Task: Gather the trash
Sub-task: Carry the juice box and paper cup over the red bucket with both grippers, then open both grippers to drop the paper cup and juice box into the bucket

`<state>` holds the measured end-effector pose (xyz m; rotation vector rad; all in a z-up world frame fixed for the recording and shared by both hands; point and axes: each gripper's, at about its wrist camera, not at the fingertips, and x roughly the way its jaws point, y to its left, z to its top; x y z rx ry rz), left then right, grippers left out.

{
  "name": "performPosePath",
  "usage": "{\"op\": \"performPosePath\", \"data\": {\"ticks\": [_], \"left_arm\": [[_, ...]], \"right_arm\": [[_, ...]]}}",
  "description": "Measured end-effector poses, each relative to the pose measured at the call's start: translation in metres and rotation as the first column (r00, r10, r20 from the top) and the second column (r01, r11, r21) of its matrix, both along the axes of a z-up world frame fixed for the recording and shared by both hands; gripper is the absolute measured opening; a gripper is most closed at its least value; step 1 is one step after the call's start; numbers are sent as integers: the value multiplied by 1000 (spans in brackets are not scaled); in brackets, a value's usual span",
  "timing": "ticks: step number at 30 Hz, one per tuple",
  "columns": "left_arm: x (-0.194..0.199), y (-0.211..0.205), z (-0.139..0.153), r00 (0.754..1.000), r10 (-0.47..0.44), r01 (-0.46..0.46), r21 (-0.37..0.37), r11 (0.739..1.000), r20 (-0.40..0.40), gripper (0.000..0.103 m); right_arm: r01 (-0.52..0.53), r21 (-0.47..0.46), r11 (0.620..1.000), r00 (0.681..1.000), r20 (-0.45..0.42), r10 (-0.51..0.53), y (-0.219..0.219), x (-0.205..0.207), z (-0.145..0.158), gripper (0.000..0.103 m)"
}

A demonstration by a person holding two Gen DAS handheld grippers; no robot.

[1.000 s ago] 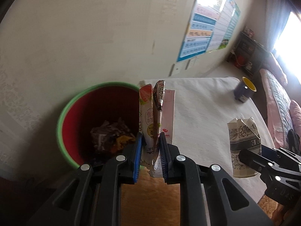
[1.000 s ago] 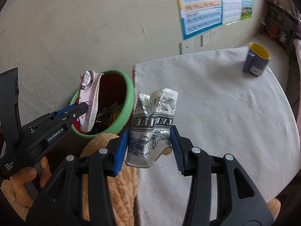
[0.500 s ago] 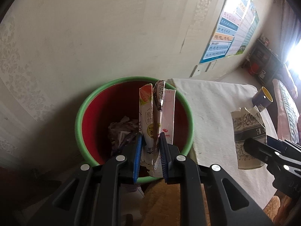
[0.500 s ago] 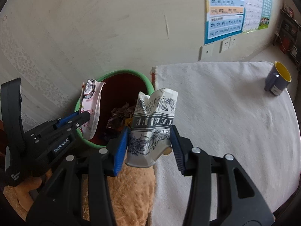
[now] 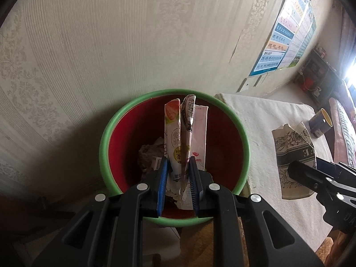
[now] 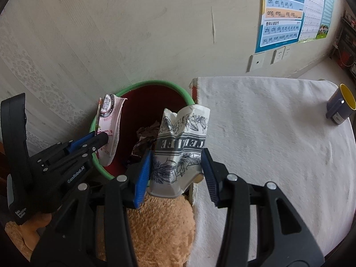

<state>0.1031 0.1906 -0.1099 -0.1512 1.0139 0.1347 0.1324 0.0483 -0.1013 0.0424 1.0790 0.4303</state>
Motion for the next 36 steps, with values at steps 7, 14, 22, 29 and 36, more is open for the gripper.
{"op": "performPosePath", "data": {"ticks": [7, 14, 22, 29, 36], "left_arm": [[8, 3, -5, 1000, 11, -11, 2, 1000, -8, 17], [17, 6, -10, 1000, 20, -20, -1, 1000, -15, 17], [25, 10, -13, 999, 27, -27, -2, 1000, -18, 17], [32, 14, -20, 999, 33, -33, 4, 999, -30, 17], [38, 15, -26, 998, 44, -44, 7, 999, -45, 20]], "right_arm": [[-6, -22, 1000, 1000, -5, 6, 6, 8, -6, 44], [-22, -37, 999, 1000, -4, 21, 13, 15, -8, 44], [-41, -53, 998, 999, -1, 41, 24, 22, -12, 44], [-51, -62, 997, 999, -1, 51, 30, 32, -17, 44], [-47, -51, 998, 999, 0, 47, 30, 35, -16, 44]]}}
